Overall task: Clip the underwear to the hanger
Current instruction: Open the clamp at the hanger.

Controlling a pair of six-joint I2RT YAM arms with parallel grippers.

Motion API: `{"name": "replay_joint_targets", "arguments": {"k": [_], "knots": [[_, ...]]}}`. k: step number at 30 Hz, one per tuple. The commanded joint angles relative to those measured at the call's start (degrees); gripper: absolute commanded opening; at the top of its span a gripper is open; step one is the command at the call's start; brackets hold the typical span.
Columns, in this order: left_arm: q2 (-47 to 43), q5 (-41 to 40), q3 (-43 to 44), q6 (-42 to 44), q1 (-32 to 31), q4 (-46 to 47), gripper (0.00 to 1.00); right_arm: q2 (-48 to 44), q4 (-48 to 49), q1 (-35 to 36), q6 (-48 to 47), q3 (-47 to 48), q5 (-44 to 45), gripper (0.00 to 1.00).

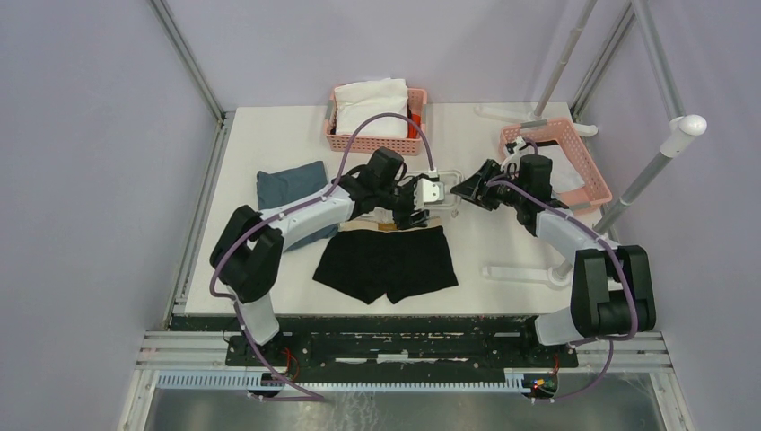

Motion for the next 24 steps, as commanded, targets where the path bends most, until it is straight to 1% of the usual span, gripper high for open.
{"name": "replay_joint_targets", "arguments": {"k": [1,12,21,24], "knots": [[1.7,1.8,3.7,4.2,1.2,-2.1,0.67,-3.1,0.1,0.6,-2.8,3.4,-1.7,0.56],[5.5,3.6,7.5,6.0,3.3,-5.5,0.67,-4.2,-1.9,1.3,-4.5,4.1,-1.9,0.56],[8.4,6.8,12.0,7.6,4.5,-10.9,0.62,-4.3,-3.7,1.9,-6.5,5.2,-2.0,0.56],[9.4,7.0,13.4,7.8,4.5,-12.3,0.58,-4.6,-4.2,2.2,-7.0,5.5,-1.9,0.57]]}}
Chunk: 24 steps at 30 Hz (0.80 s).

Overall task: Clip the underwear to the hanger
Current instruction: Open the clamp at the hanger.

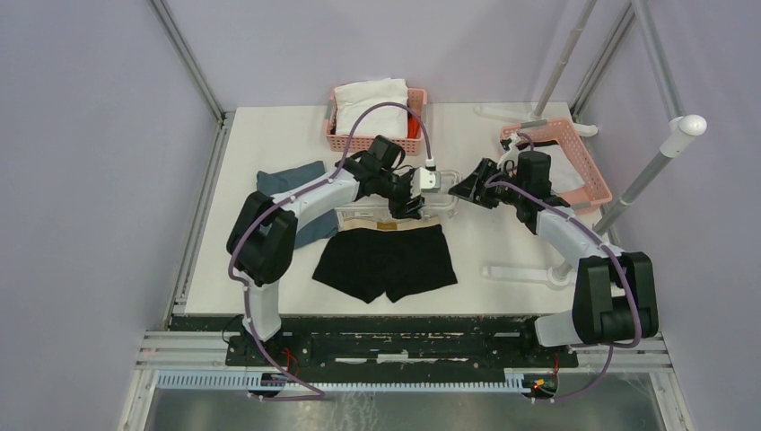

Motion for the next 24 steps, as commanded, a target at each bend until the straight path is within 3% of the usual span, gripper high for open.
{"name": "replay_joint_targets", "arguments": {"k": [1,11,20,22,24], "knots": [[1.3,2.9,4.1,2.8,0.3,-2.6,0.56,-2.5,1.1,0.9,-1.8,3.2,-1.8,0.57],[2.3,4.1,6.3,1.1,0.5,-3.4,0.43,-3.4,-1.1,1.2,-4.3,3.7,-1.2,0.57],[3.0,3.9,6.6,0.4,1.1,-3.4,0.25,-3.5,-1.6,1.4,-5.2,3.9,-0.6,0.58],[3.0,4.0,6.8,0.3,1.3,-3.3,0.25,-3.5,-2.1,1.4,-5.7,4.1,-0.2,0.59],[3.0,4.0,6.9,0.2,1.5,-3.4,0.33,-3.8,-3.4,1.4,-6.6,4.3,1.0,0.60]]}}
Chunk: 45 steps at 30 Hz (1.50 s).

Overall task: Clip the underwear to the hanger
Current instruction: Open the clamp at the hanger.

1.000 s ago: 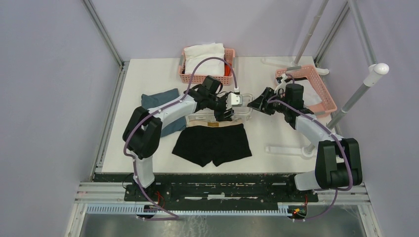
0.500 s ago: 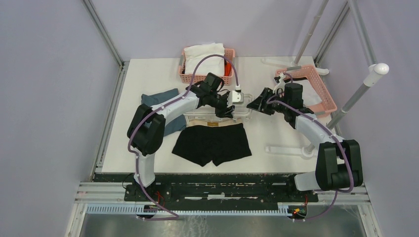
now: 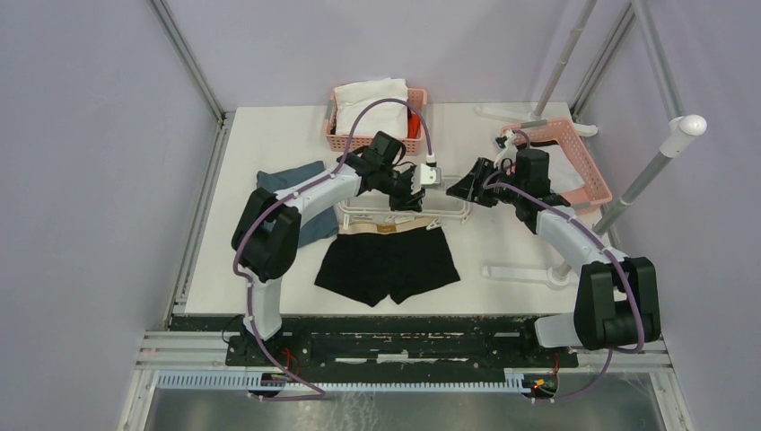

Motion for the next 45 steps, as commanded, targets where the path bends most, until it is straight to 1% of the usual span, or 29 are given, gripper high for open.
{"name": "replay_joint_targets", "arguments": {"k": [1,4,7,10,14,22,27,31,41,45], "knots": [[0.4,2.1,2.5,-0.5,0.6,0.6,0.36,-2.7,-1.2,0.2,-2.6,2.8,2.3,0.61],[0.4,2.8,2.6,-1.0,0.6,0.8,0.47,-3.3,-5.5,0.1,-3.1,2.5,11.5,0.64],[-0.1,3.6,2.4,-2.0,0.6,1.6,0.52,-1.6,-7.9,0.1,-3.4,2.7,16.9,0.68],[-0.8,3.7,1.3,-3.3,0.5,3.7,0.55,1.6,-7.9,-0.4,-3.6,3.2,17.8,0.72],[-1.3,3.5,-0.4,-4.4,0.5,6.4,0.57,4.8,-4.3,-0.9,-2.4,3.2,17.8,0.75],[-1.4,2.4,-1.4,-3.2,-0.5,7.1,0.57,15.1,5.3,-2.7,1.3,4.7,9.2,0.76],[-1.6,1.8,-1.7,-3.1,-0.7,7.5,0.57,19.5,10.5,-3.6,4.1,4.9,4.5,0.76],[-1.4,1.3,-1.8,-2.7,-0.8,7.6,0.57,20.9,15.8,-3.9,6.9,3.2,1.2,0.74],[-0.9,0.1,-2.4,-2.5,-1.0,8.2,0.57,21.6,35.7,-4.1,17.1,-1.2,-8.6,0.64],[-1.0,-1.6,-3.3,-1.2,-1.1,8.2,0.60,20.6,39.3,-4.1,19.2,-1.7,-10.5,0.62]]}}
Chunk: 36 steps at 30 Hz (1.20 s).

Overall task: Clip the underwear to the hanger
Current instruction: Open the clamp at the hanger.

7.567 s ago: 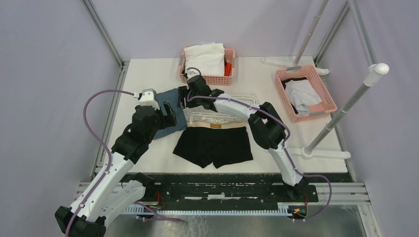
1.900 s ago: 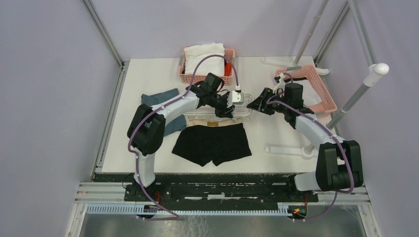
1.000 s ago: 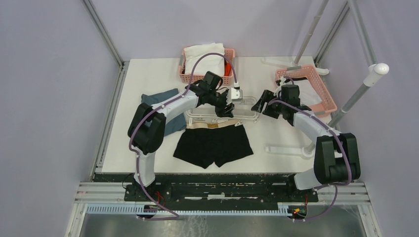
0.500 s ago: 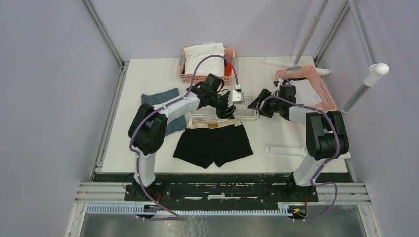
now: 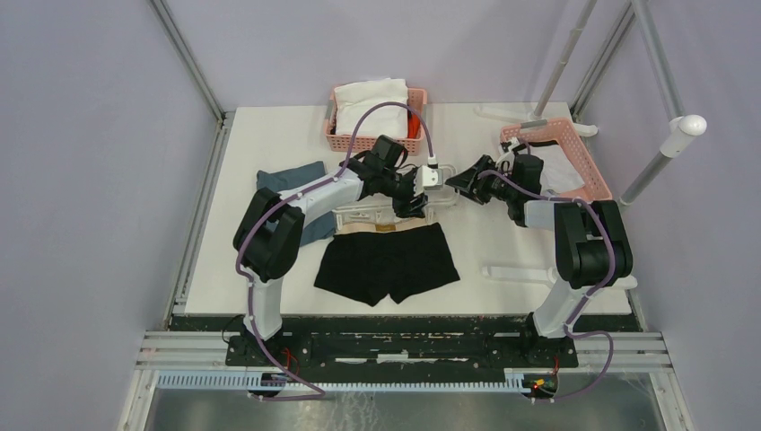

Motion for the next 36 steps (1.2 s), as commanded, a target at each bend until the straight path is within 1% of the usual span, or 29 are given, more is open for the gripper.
{"name": "replay_joint_targets", "arguments": {"k": [1,3,6,12,19,21,23,26,30,33,36], "knots": [[-1.5,-1.8,-1.1,1.5,-0.3,2.1,0.61,-1.9,11.9,0.1,4.6,-0.2,-6.6,0.62],[-1.7,-2.6,-1.3,1.9,-0.3,2.2,0.64,-2.9,11.8,0.1,4.5,-0.3,-7.1,0.62],[-1.7,-3.4,-1.5,2.1,-0.3,2.3,0.65,-5.2,9.7,0.3,3.0,-0.5,-7.7,0.61],[-1.6,-4.2,-1.7,2.0,-0.3,3.1,0.65,-9.1,3.3,1.0,-1.7,-0.3,-7.5,0.61],[-2.4,-4.3,-1.9,0.8,-0.3,4.9,0.65,-11.1,1.5,1.8,-2.8,-0.2,-7.7,0.61],[-2.4,-4.4,-2.1,0.6,-0.3,5.0,0.64,-11.5,1.3,2.0,-2.7,-0.2,-7.8,0.61],[-2.2,-4.4,-2.0,0.4,-0.3,5.0,0.59,-11.9,0.8,2.1,-3.0,-0.2,-7.6,0.61],[-2.0,-4.2,-1.5,-0.2,-0.3,4.8,0.49,-12.5,-1.1,2.1,-4.2,0.1,-7.1,0.61],[-2.2,-4.4,-0.9,-0.4,-0.3,4.1,0.33,-14.0,-5.9,2.1,-8.0,0.6,-5.7,0.62],[-2.8,-4.5,-1.1,-0.3,-0.3,3.9,0.24,-16.3,-9.9,2.1,-11.3,0.9,-3.0,0.64],[-3.4,-4.5,-1.1,0.2,-0.3,3.5,0.11,-19.3,-14.1,2.1,-15.3,1.2,0.1,0.66]]}}
